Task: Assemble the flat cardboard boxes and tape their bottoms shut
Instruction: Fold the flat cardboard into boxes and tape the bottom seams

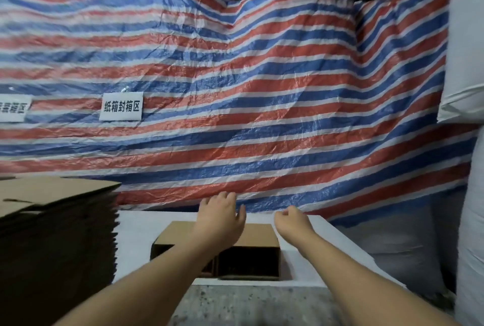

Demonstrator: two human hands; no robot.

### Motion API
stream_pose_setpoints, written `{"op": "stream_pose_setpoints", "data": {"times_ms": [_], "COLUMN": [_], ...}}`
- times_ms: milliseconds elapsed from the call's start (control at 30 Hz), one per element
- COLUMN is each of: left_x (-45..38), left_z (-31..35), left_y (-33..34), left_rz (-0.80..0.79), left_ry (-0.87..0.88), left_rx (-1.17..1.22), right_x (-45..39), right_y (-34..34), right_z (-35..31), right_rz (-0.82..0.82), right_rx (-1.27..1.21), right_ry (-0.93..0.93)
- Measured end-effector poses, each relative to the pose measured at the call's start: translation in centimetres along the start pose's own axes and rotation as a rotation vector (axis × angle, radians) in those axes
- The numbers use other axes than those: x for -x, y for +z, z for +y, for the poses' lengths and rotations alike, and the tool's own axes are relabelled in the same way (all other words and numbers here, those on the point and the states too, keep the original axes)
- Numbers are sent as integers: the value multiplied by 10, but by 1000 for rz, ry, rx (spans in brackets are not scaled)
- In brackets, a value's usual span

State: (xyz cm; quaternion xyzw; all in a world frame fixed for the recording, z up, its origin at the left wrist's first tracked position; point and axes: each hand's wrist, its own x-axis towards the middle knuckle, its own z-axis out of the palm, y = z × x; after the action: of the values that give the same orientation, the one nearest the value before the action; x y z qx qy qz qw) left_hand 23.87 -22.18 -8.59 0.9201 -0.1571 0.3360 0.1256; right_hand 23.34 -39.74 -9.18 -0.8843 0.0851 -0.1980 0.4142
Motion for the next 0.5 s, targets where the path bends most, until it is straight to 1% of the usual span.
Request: {"op": "stream_pose_setpoints", "data": {"times_ms": [67, 133, 200, 267, 367, 433, 500], "left_x": [12, 26, 44, 64, 97, 122, 147], "left_z": [11, 12, 5, -11, -43, -66, -86], "left_y": [-58, -115, -167, -211, -257, -271, -277], "left_rz": [69, 84, 98, 72, -23, -119, -256], "left_ry": [41, 53, 37, -18, -174, -340, -523], "left_rx": [-19, -88, -165, -249, -435, -560, -598], "right_x": [30, 65, 99, 128, 166, 187, 206], "right_y": [-25, -47, -66, -81, -100, -109, -115], "right_z": [-25, -47, -63, -75, -88, -92, -96], "right_rz": [24, 36, 40, 43, 15, 3, -7], "right_rx": [27, 34, 48, 56, 31, 57, 126], "right_ry": [-76, -133, -168, -210, -253, -282, -311]}}
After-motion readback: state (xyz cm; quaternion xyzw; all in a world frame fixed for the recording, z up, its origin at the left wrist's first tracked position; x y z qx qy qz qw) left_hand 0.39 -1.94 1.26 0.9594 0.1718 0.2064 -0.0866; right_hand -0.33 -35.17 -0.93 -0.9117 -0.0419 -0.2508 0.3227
